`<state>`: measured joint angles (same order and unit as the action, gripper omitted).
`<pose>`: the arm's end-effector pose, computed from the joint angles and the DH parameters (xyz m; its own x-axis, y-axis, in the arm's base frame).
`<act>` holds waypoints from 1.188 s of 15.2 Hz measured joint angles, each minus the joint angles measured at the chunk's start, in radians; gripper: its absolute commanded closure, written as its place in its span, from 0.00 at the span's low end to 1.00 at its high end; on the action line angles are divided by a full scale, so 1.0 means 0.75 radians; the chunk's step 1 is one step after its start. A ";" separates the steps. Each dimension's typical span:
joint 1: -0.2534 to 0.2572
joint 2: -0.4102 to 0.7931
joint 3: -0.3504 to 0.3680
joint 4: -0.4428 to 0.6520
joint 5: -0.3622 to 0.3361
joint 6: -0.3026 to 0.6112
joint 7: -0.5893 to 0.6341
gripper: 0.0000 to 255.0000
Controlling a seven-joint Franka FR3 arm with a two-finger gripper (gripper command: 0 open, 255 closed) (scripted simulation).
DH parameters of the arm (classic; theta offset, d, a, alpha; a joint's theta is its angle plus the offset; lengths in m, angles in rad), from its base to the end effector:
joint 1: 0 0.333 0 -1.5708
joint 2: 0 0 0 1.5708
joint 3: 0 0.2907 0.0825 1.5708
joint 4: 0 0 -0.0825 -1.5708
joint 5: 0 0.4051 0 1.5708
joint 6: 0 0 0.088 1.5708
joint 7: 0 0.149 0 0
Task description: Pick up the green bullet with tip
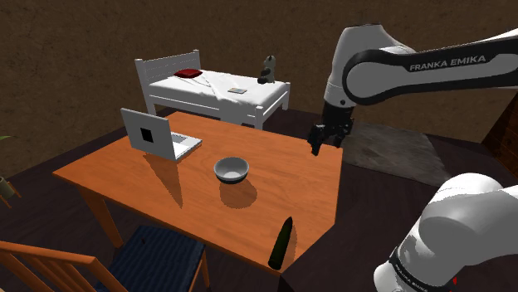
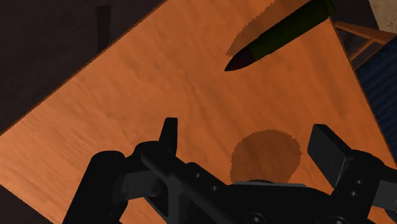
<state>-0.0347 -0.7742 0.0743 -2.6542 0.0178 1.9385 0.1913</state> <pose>0.3632 0.0126 0.4096 0.9825 -0.1753 0.0629 -0.1770 -0.9839 0.0234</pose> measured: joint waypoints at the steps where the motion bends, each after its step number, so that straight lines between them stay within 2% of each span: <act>1: -0.003 0.013 0.021 -0.029 0.016 0.037 0.048 0.00; 5: -0.016 0.082 0.101 -0.157 0.081 0.208 0.239 0.00; 12: -0.046 0.365 0.246 -0.267 0.185 0.562 0.567 0.00; 18: -0.107 0.762 0.380 -0.248 0.195 0.910 0.889 0.00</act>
<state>-0.1149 -0.2024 0.3596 -2.8400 0.1640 2.6211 0.8578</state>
